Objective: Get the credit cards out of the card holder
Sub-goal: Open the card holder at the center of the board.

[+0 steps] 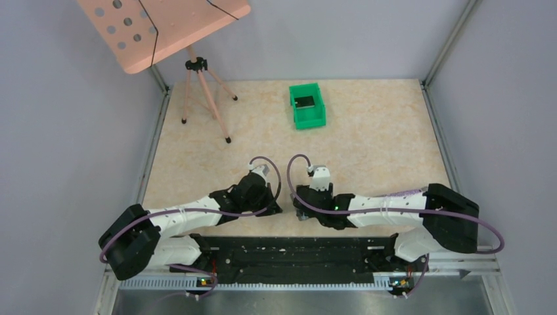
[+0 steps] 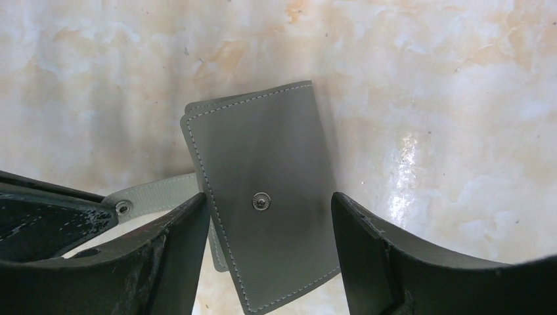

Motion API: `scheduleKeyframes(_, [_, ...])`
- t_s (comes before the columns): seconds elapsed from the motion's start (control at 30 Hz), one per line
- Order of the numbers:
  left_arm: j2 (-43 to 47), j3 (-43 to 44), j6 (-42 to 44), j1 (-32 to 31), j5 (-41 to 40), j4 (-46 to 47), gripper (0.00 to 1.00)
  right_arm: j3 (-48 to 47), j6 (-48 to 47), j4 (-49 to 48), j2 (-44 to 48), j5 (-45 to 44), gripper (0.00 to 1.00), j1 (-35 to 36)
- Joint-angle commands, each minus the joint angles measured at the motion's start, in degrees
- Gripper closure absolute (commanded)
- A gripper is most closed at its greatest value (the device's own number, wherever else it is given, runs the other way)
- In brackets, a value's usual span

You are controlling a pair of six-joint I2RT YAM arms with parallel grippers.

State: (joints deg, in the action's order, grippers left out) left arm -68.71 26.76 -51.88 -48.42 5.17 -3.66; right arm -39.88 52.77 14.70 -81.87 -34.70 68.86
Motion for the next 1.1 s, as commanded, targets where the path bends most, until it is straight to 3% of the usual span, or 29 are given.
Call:
scheduleKeyframes(0.0, [1.00, 0.25, -0.47, 0.17, -2.66, -1.82, 1.00, 1.51, 1.01, 2.38, 4.29, -2.83, 0.34, 0.45])
scheduleKeyframes(0.67, [1.87, 1.21, 0.33, 0.17, -4.59, -4.96, 1.00, 13.53, 4.46, 5.61, 20.30, -0.82, 0.39, -7.21])
scheduleKeyframes(0.87, [2.67, 1.27, 0.20, 0.17, -4.61, -4.79, 1.00, 14.64, 3.97, 5.53, 21.50, 0.35, 0.45, -8.51])
scheduleKeyframes(1.07, [3.68, 1.12, 0.18, 0.17, -4.61, -5.06, 1.00, 15.75, 4.33, 3.31, 20.23, 2.43, 0.60, -9.65])
